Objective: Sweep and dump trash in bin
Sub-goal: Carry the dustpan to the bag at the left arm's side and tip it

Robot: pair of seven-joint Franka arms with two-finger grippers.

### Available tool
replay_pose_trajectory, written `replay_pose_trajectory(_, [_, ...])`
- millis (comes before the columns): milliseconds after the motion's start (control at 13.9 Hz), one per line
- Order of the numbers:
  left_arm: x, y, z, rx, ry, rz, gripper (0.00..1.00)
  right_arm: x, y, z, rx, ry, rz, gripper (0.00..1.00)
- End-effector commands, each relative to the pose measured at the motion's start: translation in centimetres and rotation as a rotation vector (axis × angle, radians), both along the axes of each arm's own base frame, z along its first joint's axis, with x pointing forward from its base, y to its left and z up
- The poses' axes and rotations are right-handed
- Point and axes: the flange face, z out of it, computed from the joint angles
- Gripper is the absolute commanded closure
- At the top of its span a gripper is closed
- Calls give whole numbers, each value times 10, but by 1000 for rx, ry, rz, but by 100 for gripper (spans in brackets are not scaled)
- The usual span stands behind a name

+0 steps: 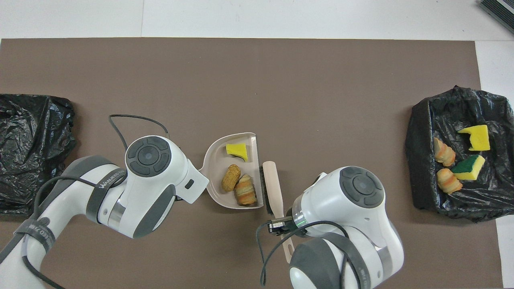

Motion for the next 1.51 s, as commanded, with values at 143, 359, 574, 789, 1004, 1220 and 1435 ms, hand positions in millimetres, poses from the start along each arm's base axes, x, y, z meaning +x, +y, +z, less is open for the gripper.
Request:
replay_pose_trajectory(143, [6,29,14,-16,-25,146,100,-10,-17,33,-93,-111,76,100])
replay_pose_trajectory(359, [7,57,51,-69,-29,237,100,-27,6,36,-117,-142,55,100])
replay_pose_trajectory(574, [12,106,84,-125,-3,374,100,-56,48,20,-146,-183,-5,100])
replay_pose_trajectory(789, [20,148,109,-140,29,465,100,-86,89,-5,-168,-188,-61,100])
replay_pose_trajectory(1004, [21,183,127,-141,29,512,100,-103,113,-19,-178,-199,-81,100])
replay_pose_trajectory(1220, [24,242,149,-144,47,553,100,-127,141,-51,-256,-259,-64,100])
replay_pose_trajectory(1435, [20,314,162,-160,57,532,100,-135,149,-63,-275,-262,-62,100])
